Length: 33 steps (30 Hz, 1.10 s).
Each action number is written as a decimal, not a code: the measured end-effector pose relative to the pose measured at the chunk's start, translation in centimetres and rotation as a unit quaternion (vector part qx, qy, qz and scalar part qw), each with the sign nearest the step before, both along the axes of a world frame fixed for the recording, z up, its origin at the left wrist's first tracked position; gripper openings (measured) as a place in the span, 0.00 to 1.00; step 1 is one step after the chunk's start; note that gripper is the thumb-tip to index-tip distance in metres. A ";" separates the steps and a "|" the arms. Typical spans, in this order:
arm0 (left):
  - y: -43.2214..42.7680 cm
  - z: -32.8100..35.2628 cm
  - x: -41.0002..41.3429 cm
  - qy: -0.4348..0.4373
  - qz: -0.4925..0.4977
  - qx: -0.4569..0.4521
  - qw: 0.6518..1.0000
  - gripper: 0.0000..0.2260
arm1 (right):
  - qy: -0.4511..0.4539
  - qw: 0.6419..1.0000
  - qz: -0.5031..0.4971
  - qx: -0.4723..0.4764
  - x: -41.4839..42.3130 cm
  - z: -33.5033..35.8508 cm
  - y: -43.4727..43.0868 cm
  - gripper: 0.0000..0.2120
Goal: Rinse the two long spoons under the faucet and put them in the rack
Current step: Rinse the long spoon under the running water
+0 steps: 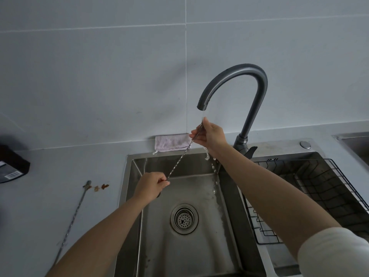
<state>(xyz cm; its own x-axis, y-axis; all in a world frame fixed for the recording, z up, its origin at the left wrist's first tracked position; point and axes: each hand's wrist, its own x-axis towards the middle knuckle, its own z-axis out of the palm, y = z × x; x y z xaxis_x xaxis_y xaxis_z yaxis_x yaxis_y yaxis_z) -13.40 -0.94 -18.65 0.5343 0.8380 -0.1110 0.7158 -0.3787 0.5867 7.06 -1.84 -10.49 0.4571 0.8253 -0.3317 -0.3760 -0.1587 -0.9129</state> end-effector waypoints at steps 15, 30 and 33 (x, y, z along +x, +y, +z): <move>0.0 0.9 0.8 -0.031 0.008 -0.027 0.999 0.06 | 0.041 0.998 -0.018 0.043 -0.2 0.5 0.4 0.11; 0.8 1.4 0.7 -0.069 0.063 0.005 0.996 0.04 | 0.011 0.999 -0.045 0.025 -0.2 1.5 0.9 0.12; 0.6 1.6 0.9 -0.074 0.063 0.014 0.995 0.05 | -0.011 0.999 -0.035 0.030 -0.3 1.5 0.8 0.14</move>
